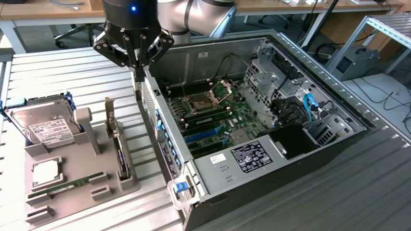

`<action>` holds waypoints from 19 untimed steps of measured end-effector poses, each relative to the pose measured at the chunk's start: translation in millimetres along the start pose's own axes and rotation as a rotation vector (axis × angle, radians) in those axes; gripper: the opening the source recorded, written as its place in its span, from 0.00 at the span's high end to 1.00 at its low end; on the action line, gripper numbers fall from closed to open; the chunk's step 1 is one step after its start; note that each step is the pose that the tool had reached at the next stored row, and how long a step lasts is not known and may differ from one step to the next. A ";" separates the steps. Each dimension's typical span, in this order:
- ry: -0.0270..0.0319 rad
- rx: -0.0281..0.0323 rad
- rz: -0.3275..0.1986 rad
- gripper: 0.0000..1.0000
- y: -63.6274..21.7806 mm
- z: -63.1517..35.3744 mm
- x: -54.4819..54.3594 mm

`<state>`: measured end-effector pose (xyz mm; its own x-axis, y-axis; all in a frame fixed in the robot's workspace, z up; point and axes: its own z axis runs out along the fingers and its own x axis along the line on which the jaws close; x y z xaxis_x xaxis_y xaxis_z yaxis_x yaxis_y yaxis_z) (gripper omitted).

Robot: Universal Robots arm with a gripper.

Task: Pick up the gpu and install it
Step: 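Reach for the gpu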

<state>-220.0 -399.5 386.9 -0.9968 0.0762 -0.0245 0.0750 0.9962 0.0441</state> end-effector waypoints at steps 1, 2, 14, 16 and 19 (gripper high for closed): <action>0.0000 0.0000 0.000 0.89 0.0 0.0 0.4; 0.0000 -0.0001 0.000 0.89 0.0 0.0 0.6; 0.0000 0.0000 0.000 0.89 -0.6 0.2 6.9; 0.0000 0.0000 0.000 0.89 -0.7 0.2 8.8; 0.0000 0.0000 0.000 0.89 -0.9 0.2 10.8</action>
<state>-230.8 -399.6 386.4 -0.9968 0.0762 -0.0245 0.0751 0.9962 0.0441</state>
